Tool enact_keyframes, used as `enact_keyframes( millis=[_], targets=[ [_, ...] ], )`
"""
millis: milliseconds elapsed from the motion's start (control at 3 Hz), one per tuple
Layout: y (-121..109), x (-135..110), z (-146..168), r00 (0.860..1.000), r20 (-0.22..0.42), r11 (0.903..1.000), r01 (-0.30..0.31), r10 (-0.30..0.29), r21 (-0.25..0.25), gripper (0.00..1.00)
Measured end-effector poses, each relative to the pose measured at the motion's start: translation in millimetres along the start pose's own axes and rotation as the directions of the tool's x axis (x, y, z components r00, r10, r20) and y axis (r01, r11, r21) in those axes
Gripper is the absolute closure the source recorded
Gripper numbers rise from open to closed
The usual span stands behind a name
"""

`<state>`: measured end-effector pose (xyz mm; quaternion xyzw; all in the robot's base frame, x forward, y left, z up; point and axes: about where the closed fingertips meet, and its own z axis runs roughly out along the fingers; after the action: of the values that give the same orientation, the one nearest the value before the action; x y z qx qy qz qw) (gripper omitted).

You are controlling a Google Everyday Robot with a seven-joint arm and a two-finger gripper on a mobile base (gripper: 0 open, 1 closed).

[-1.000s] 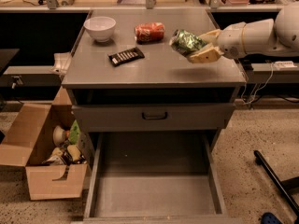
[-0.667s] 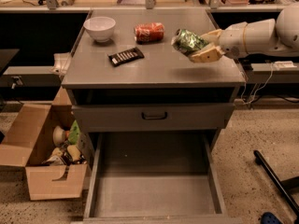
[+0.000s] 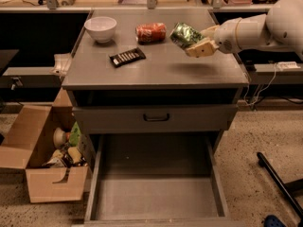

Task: Pick green can from middle drawer and place on counter

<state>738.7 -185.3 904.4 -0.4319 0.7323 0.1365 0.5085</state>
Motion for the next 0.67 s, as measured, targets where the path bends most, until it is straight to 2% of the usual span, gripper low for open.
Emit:
enact_keyframes(
  millis=[333, 667],
  targets=[
    [-23, 4, 17, 0.987, -0.083, 0.9892, -0.131, 0.136, 0.066, 1.00],
    [-33, 10, 27, 0.970, -0.125, 0.9771, -0.199, 0.207, 0.076, 1.00]
  ],
)
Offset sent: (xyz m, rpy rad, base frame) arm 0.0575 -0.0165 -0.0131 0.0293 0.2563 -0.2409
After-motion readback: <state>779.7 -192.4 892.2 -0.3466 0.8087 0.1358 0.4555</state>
